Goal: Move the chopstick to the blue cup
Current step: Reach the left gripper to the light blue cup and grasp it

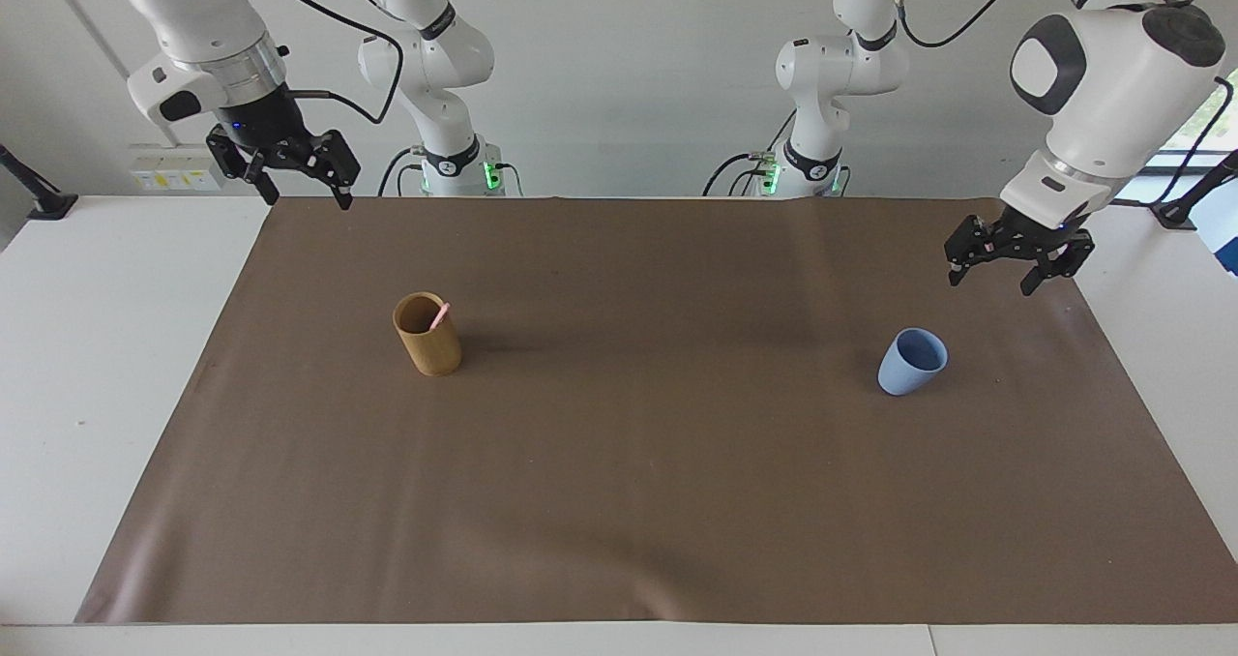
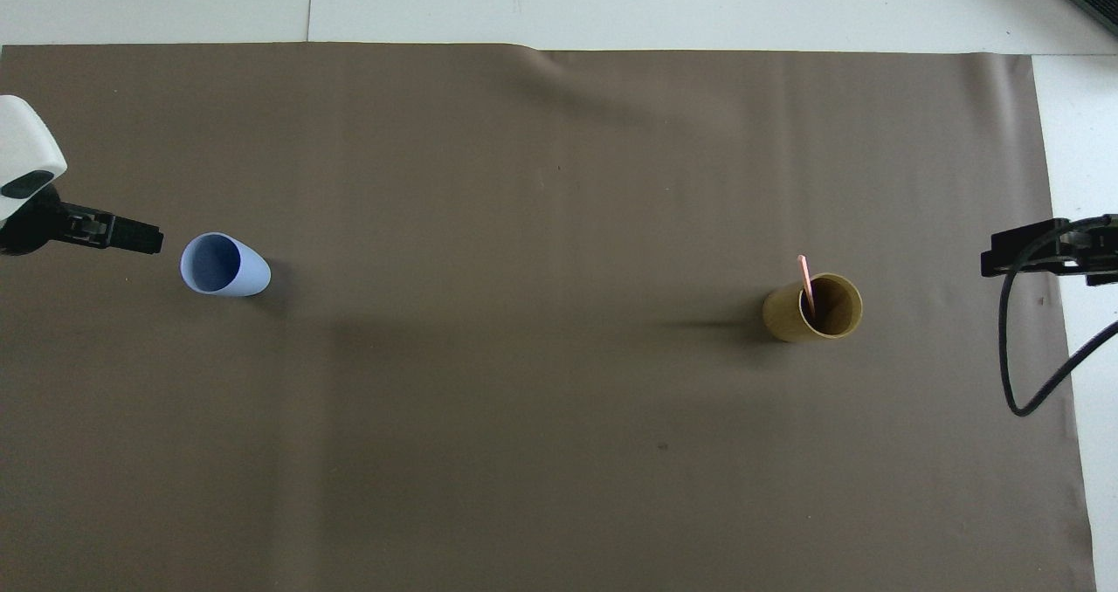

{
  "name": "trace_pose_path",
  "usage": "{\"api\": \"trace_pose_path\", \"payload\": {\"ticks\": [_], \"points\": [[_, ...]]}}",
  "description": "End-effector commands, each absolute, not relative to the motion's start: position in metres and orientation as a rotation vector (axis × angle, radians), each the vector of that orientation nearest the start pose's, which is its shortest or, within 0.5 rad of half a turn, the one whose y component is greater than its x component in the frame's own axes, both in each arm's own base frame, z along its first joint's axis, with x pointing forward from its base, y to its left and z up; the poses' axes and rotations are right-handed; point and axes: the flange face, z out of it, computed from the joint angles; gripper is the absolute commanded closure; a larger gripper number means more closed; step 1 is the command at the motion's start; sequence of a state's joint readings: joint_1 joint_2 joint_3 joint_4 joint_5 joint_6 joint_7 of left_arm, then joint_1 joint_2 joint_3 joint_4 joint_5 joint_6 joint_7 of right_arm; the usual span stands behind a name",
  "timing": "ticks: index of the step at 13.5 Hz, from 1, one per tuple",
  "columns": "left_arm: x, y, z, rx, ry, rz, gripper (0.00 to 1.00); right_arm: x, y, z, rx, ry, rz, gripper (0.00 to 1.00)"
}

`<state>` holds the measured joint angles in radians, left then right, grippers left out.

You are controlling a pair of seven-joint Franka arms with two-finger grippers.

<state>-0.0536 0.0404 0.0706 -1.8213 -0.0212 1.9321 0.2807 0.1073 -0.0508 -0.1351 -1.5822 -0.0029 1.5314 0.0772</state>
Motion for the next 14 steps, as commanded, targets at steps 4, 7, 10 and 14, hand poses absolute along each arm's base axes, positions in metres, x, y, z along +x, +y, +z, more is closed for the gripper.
{"api": "trace_pose_path", "payload": {"ticks": [4,7,10,14], "points": [[0.593,0.02,0.425,-3.142,0.428,-0.102,0.03,0.531,-0.018,0.646,-3.112,0.18,0.007,0.0],[0.6,0.02,0.398,-3.136,0.453,-0.084,0.18,0.531,-0.018,0.647,-3.112,0.18,0.004,0.0],[0.599,0.019,0.374,-3.163,0.441,-0.038,0.49,0.531,-0.018,0.646,-3.112,0.18,0.007,0.0],[0.598,0.02,0.375,-3.262,0.326,-0.057,1.0,0.531,-0.018,0.647,-3.112,0.18,0.004,0.0]]}}
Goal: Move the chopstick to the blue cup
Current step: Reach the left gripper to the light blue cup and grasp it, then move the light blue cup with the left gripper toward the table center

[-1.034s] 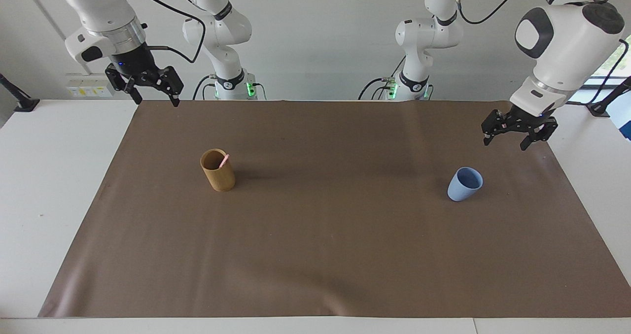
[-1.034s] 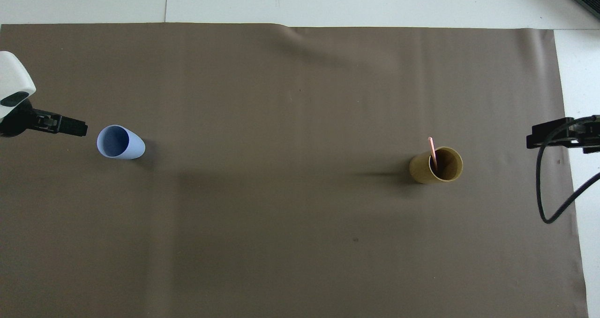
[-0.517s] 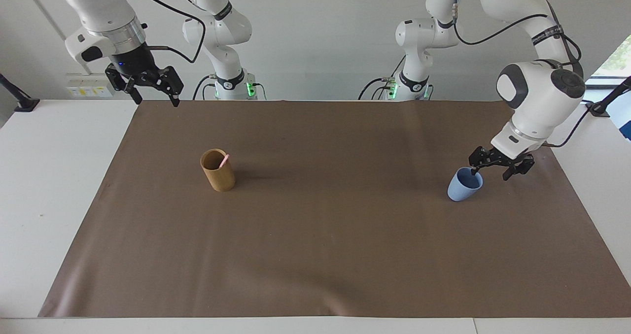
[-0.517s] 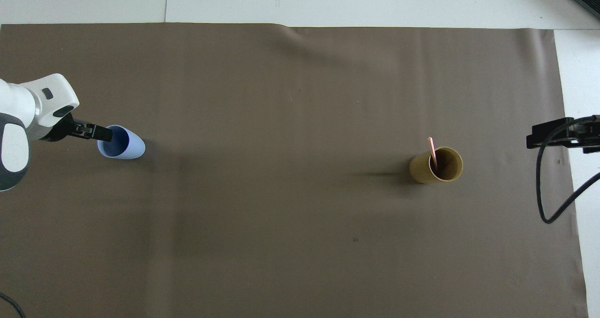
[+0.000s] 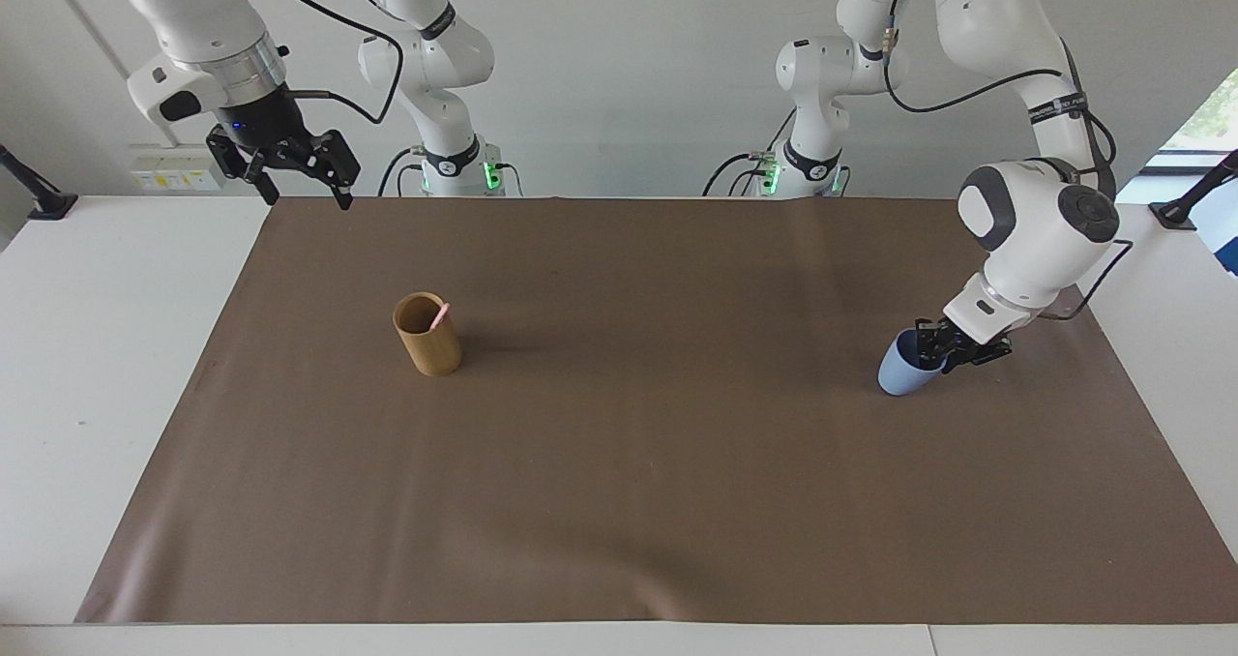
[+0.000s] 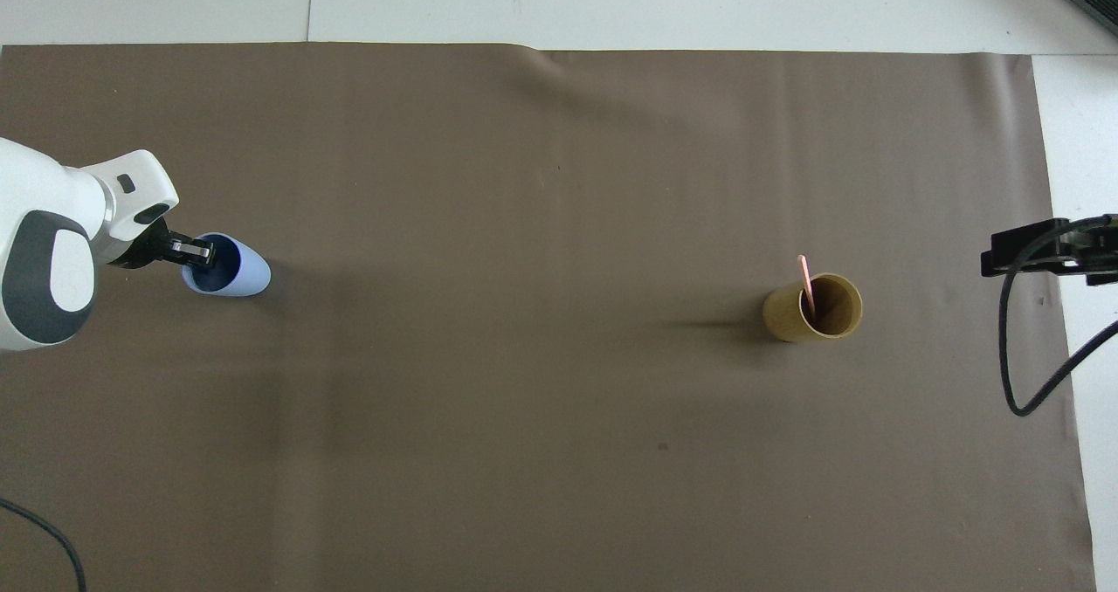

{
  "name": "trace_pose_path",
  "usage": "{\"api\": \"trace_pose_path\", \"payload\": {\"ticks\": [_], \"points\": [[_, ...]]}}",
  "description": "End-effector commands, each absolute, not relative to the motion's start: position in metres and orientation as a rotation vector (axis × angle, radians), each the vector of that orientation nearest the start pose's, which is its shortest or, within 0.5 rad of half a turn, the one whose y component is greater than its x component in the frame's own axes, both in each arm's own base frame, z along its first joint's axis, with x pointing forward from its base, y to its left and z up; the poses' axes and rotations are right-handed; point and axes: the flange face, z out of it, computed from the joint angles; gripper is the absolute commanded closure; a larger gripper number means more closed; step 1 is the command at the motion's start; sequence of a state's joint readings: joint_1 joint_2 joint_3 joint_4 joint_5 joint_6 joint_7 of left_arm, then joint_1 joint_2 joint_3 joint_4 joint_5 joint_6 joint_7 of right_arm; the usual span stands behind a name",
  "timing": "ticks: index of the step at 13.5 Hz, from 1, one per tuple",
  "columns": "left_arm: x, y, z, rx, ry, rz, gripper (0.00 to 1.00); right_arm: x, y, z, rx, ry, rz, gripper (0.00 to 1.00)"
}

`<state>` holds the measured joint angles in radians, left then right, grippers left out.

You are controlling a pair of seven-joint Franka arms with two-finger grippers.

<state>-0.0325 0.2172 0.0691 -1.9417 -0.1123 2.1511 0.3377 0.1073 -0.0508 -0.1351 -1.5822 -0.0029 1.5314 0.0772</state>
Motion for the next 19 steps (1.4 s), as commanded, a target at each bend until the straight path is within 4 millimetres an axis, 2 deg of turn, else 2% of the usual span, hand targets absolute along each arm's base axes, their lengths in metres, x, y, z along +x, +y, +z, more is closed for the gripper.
{"api": "trace_pose_path", "payload": {"ticks": [1,3,4,5,7,9,11,12,14,17,18,19], "points": [[0.597,0.015,0.383,-3.283,0.314,-0.073,1.0,0.529,-0.019,0.645,-3.113,0.185,0.028,0.0],[0.589,0.001,0.411,-3.291,0.312,-0.093,1.0,0.526,-0.025,0.645,-3.11,0.158,0.042,0.0],[0.583,-0.025,0.418,-3.296,0.319,-0.069,1.0,0.529,-0.02,0.646,-3.109,0.122,0.02,0.0],[0.579,-0.06,0.416,-3.299,0.307,-0.053,1.0,0.531,-0.014,0.647,-3.11,0.099,-0.013,0.0],[0.569,-0.119,0.415,-3.306,0.237,-0.031,1.0,0.531,-0.012,0.643,-3.107,0.09,-0.032,0.0],[0.554,-0.185,0.413,-3.285,0.183,-0.026,1.0,0.529,-0.013,0.642,-3.107,0.089,-0.023,0.0],[0.529,-0.259,0.405,-3.232,0.092,-0.049,1.0,0.529,-0.013,0.642,-3.107,0.078,-0.027,0.0],[0.515,-0.289,0.399,-3.232,0.061,-0.044,1.0,0.529,-0.013,0.642,-3.107,0.07,-0.03,0.0],[0.491,-0.338,0.384,-3.232,0.054,-0.041,1.0,0.53,-0.012,0.642,-3.107,0.066,-0.039,0.0],[0.465,-0.374,0.373,-3.23,0.084,-0.034,1.0,0.53,-0.011,0.642,-3.107,0.061,-0.039,0.0],[0.463,-0.377,0.373,-3.23,0.092,-0.031,0.95,0.53,-0.009,0.641,-3.108,0.031,-0.038,0.0],[0.462,-0.379,0.373,-3.231,0.099,-0.033,0.51,0.531,-0.003,0.641,-3.107,-0.041,-0.04,0.0]]}}
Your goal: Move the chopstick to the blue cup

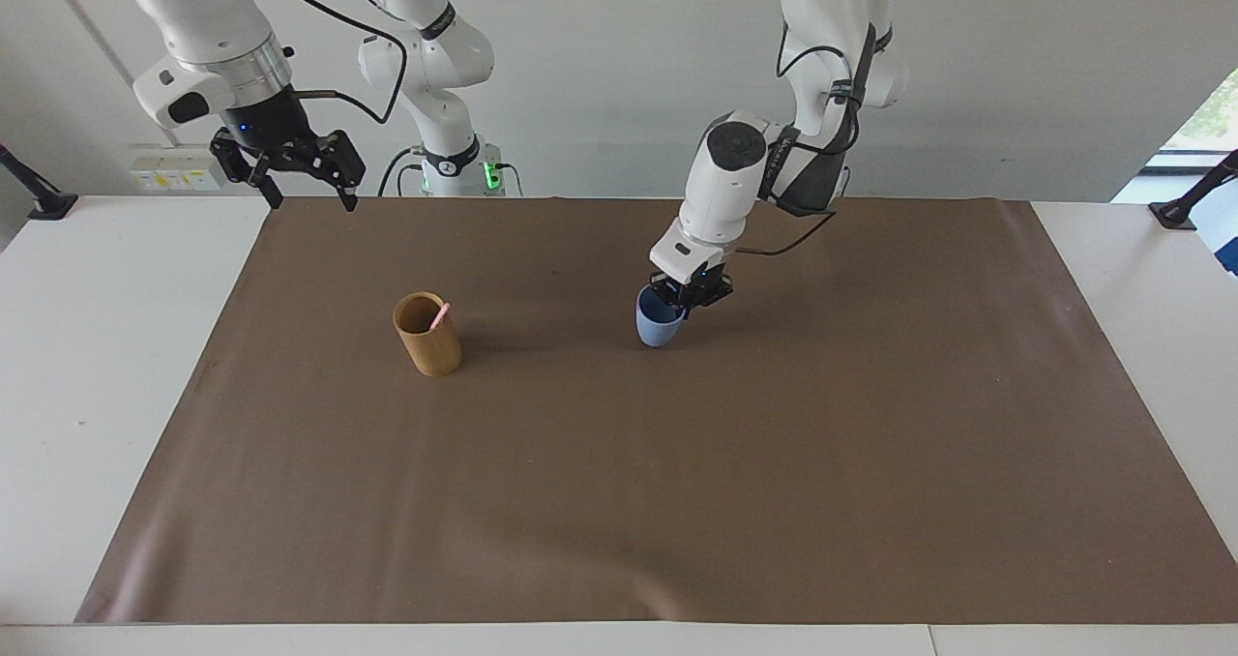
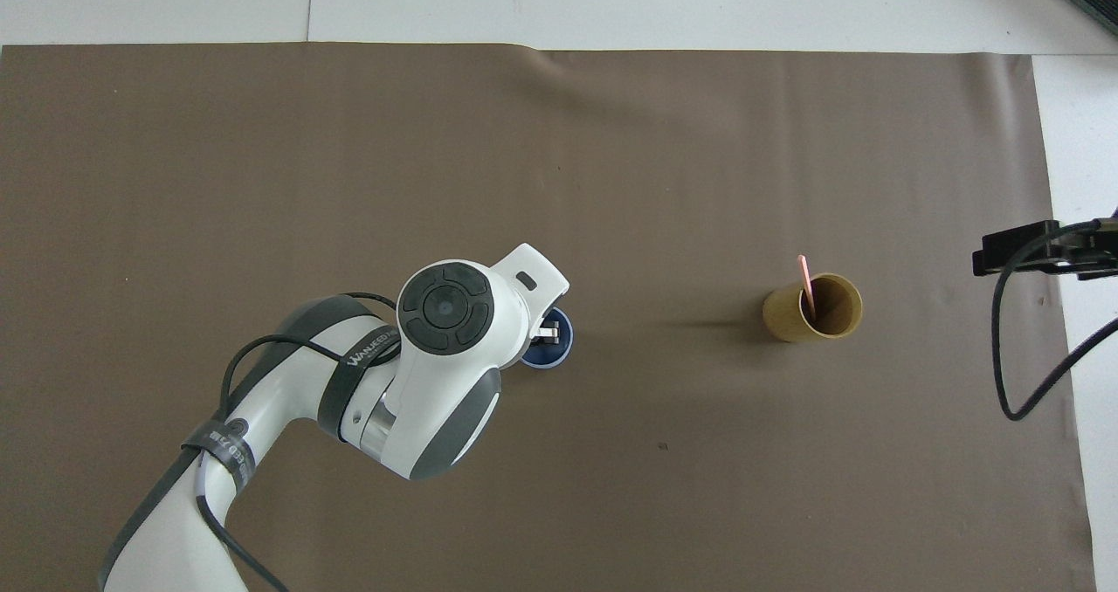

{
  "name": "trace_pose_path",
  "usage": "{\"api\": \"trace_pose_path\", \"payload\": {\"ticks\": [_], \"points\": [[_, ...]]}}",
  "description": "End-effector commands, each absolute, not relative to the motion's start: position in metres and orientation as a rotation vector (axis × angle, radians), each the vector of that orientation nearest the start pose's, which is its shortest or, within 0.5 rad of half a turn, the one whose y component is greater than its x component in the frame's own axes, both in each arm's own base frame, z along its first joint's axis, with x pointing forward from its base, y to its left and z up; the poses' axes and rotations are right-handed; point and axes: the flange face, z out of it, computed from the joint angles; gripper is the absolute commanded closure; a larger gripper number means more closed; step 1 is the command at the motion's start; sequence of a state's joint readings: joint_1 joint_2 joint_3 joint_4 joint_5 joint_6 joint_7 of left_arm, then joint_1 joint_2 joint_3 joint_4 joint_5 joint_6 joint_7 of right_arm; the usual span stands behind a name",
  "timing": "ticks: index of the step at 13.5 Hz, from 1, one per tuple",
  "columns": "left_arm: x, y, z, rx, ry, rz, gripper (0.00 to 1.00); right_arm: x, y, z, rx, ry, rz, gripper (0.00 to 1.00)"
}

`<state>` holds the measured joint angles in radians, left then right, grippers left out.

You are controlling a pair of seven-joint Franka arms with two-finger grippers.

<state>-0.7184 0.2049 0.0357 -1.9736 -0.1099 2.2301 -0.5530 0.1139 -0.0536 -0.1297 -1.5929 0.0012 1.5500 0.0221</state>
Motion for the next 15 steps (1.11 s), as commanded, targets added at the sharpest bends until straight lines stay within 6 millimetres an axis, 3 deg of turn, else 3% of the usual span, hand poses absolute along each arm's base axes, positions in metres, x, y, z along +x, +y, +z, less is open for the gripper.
{"api": "trace_pose_path", "payload": {"ticks": [1,4,7,9,12,13,15], "points": [[0.462,-0.379,0.373,-3.23,0.11,-0.031,0.01,0.534,-0.001,0.637,-3.099,-0.106,-0.065,0.0],[0.467,-0.372,0.39,-3.241,0.104,-0.05,0.0,0.545,0.002,0.628,-3.083,-0.254,-0.136,0.0],[0.471,-0.354,0.416,-3.251,0.087,-0.066,0.0,0.556,0.03,0.614,-3.055,-0.344,-0.193,0.0],[0.478,-0.318,0.443,-3.24,0.151,-0.041,0.0,0.562,0.056,0.598,-3.03,-0.526,-0.244,0.0],[0.499,-0.242,0.471,-3.228,0.25,-0.026,0.0,0.569,0.089,0.571,-2.968,-0.673,-0.31,0.0],[0.507,-0.215,0.478,-3.225,0.27,-0.034,0.0,0.569,0.09,0.559,-2.933,-0.713,-0.309,0.0],[0.519,-0.161,0.496,-3.216,0.359,-0.055,0.0,0.569,0.083,0.538,-2.872,-0.965,-0.33,0.0]]}}
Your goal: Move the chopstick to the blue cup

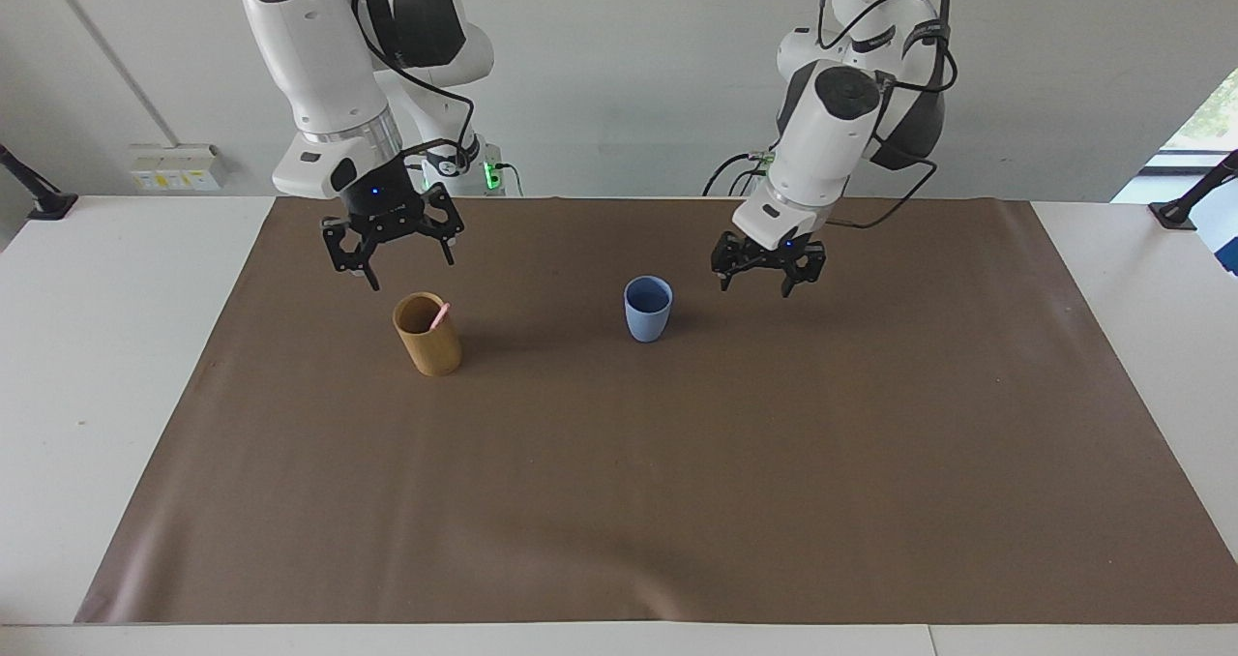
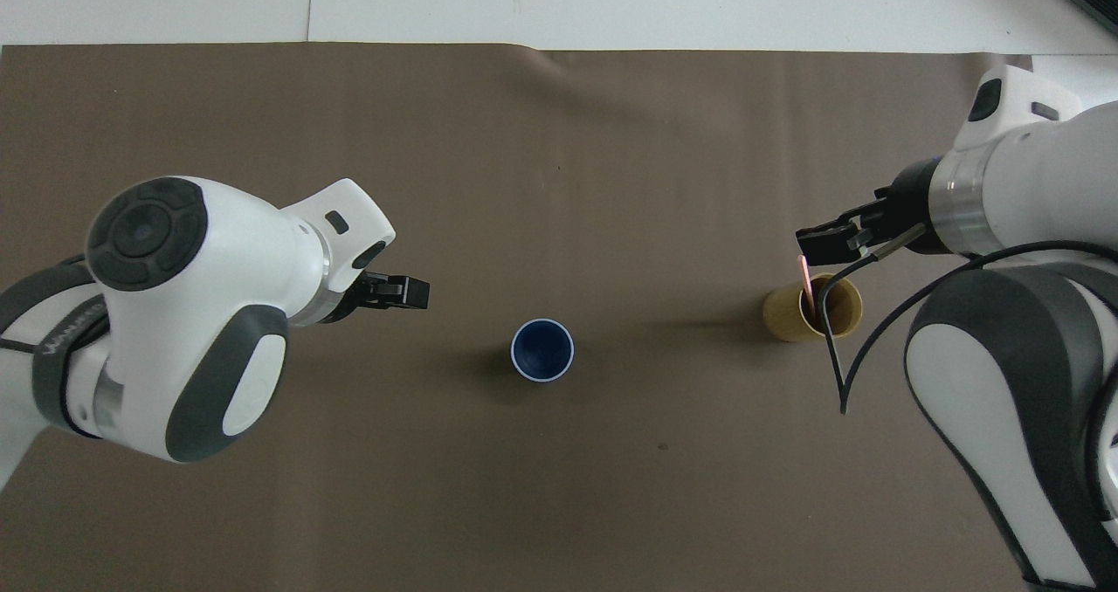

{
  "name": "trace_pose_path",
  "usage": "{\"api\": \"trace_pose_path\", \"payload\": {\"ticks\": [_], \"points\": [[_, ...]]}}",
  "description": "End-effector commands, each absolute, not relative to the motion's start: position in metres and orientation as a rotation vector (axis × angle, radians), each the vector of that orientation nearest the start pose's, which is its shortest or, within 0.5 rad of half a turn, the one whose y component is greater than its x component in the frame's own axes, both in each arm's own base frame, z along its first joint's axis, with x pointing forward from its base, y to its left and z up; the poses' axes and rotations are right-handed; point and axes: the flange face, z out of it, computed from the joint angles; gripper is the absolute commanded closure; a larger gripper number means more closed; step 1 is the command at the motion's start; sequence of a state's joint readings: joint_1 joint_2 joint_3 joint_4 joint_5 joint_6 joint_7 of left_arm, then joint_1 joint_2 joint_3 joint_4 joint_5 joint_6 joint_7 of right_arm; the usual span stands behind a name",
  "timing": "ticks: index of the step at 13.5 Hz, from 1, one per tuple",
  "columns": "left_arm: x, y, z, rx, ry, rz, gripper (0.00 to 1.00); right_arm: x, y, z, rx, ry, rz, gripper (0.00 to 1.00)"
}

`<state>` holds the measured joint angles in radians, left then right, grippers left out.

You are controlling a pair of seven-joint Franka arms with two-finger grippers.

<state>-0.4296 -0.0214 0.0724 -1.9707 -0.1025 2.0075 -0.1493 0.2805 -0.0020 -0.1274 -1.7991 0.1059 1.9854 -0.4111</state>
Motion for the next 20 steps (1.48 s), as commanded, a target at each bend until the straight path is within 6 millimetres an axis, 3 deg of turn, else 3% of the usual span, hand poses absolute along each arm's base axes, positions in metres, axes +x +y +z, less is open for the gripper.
{"api": "trace_pose_path", "payload": {"ticks": [1,5,7,10,11,13,14,18,19,20], "points": [[0.525,-0.133,0.501,-3.197,0.479,-0.053,0.0,0.567,0.08,0.526,-2.838,-1.069,-0.309,0.0],[0.547,-0.046,0.541,-3.125,0.44,-0.098,0.0,0.564,0.073,0.465,-2.664,-1.28,-0.423,0.0],[0.549,-0.024,0.566,-3.075,0.44,-0.079,0.0,0.562,0.072,0.457,-2.639,-1.325,-0.426,0.0],[0.545,-0.022,0.621,-3.083,0.431,-0.082,0.0,0.55,0.067,0.446,-2.625,-1.342,-0.388,0.0],[0.542,-0.023,0.644,-3.091,0.432,-0.096,0.0,0.548,0.067,0.447,-2.624,-1.342,-0.389,0.08],[0.541,-0.026,0.664,-3.137,0.429,-0.043,0.0,0.547,0.066,0.447,-2.622,-1.338,-0.379,0.45],[0.54,-0.026,0.675,-3.136,0.428,-0.042,0.0,0.547,0.062,0.446,-2.626,-1.327,-0.372,0.57],[0.531,-0.028,0.676,-3.136,0.398,-0.01,0.0,0.547,0.055,0.451,-2.631,-1.309,-0.365,0.93],[0.526,-0.026,0.675,-3.138,0.391,0.0,0.0,0.546,0.054,0.453,-2.636,-1.297,-0.368,1.0],[0.523,-0.026,0.672,-3.14,0.391,0.012,0.0,0.547,0.055,0.454,-2.637,-1.293,-0.37,1.0]]}}
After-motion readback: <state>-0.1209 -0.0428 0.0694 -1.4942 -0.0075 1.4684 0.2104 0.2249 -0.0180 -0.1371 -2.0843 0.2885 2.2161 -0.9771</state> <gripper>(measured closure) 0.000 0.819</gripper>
